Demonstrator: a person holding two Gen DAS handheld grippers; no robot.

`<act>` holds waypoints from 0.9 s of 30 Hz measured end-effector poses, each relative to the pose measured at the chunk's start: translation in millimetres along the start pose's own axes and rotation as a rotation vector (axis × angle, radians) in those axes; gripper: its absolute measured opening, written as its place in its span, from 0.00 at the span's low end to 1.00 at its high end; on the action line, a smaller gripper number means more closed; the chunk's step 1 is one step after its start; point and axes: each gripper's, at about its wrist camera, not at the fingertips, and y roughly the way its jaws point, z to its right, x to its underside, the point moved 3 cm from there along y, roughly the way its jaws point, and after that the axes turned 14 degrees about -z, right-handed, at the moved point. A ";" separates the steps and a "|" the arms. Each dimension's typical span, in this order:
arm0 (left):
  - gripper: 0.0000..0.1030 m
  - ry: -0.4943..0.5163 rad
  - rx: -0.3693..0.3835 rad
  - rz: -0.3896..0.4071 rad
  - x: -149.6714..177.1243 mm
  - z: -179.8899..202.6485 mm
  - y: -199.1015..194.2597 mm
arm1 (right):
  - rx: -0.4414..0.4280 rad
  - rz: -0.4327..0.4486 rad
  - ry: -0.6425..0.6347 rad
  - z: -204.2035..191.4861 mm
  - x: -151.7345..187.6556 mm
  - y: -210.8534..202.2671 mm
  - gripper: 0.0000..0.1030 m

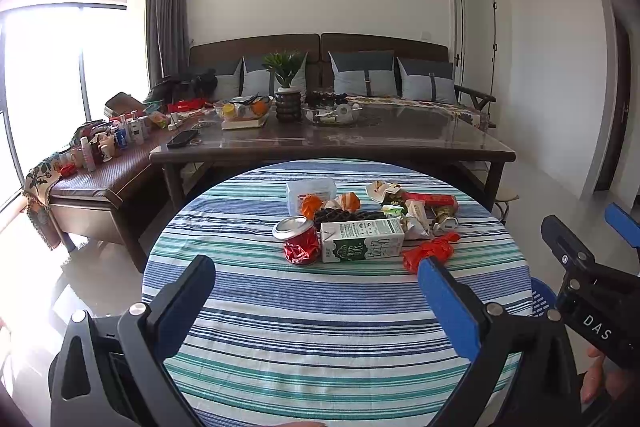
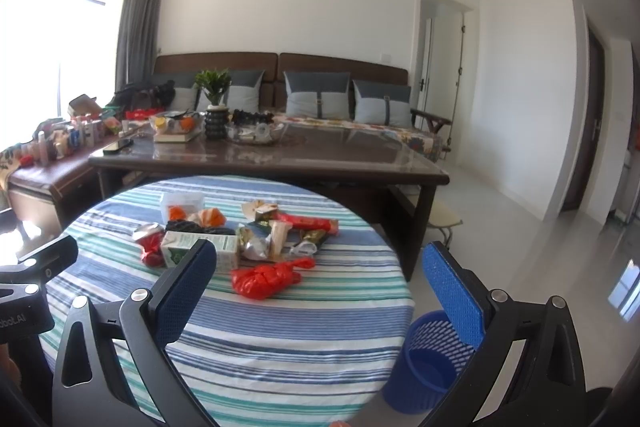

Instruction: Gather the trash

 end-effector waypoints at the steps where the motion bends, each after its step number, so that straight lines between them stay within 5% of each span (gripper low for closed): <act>1: 1.00 0.000 0.000 -0.001 0.1 -0.2 0.0 | 0.000 -0.001 0.000 -0.1 -0.1 0.0 1.00; 27: 1.00 0.002 -0.003 -0.002 1.9 2.5 0.9 | 0.004 0.003 -0.001 -0.4 1.2 0.7 1.00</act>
